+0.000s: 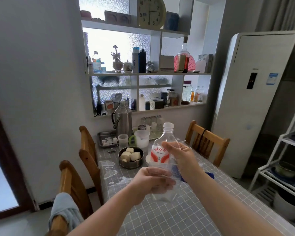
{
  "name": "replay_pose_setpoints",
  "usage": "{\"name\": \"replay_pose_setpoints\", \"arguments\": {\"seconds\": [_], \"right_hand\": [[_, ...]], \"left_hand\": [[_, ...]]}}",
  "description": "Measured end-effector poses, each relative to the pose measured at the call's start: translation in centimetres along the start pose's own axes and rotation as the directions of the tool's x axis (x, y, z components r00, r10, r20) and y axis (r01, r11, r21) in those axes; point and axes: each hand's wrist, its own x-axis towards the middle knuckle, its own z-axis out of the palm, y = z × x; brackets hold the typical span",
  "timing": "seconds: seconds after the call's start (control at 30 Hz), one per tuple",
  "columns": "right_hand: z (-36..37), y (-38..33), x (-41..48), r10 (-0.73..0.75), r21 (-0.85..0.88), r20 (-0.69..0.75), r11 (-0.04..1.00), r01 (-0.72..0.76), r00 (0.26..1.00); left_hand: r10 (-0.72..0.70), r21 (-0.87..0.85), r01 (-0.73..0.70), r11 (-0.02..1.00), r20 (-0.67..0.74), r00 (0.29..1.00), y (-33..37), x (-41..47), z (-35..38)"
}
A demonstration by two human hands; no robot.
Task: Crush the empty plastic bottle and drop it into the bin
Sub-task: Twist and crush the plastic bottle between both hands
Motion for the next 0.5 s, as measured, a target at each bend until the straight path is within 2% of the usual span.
{"name": "replay_pose_setpoints", "arguments": {"seconds": [0.23,0.5], "right_hand": [[0.05,-0.44,-0.32,-0.039,-0.019,0.019,0.999,0.039,0.999],[0.16,-0.28,-0.39,-0.013,-0.082,-0.029,0.997,0.011,0.999]], "left_hand": [[-0.034,-0.043,0.034,0.998,-0.005,0.999,0.24,-0.06,0.41],[-0.083,-0.055,0.084,0.995,0.019,0.996,0.43,-0.48,0.32]]}}
